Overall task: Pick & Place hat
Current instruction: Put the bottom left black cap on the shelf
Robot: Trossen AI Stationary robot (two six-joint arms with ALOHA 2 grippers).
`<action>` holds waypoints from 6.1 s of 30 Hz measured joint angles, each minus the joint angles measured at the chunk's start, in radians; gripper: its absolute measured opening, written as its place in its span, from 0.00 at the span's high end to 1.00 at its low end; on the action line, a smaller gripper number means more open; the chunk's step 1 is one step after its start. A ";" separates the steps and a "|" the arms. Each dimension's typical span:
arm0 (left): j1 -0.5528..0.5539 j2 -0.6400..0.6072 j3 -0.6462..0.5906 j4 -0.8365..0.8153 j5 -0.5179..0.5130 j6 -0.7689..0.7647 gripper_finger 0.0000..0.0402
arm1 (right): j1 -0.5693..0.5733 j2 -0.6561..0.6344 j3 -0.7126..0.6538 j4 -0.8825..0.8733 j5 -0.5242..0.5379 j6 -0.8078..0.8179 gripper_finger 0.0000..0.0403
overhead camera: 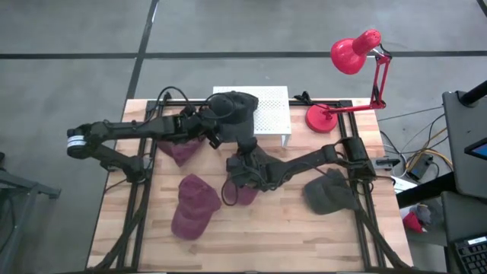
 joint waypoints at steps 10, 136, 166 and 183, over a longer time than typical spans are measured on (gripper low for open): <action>0.007 0.000 0.000 0.008 -0.002 0.005 0.59 | 0.002 0.000 0.000 -0.020 0.026 -0.031 0.87; -1.110 -0.152 0.003 -0.174 -0.543 -0.929 0.59 | 0.379 -0.156 -0.001 -0.171 -1.070 1.688 0.88; -1.149 -0.377 -0.001 -0.362 -0.571 -0.631 0.59 | -0.169 -0.279 -0.321 0.617 -2.018 1.316 0.96; -1.148 -0.454 -0.064 -0.371 -0.800 -0.614 0.59 | -0.288 -0.278 -0.317 0.463 -1.977 1.281 0.96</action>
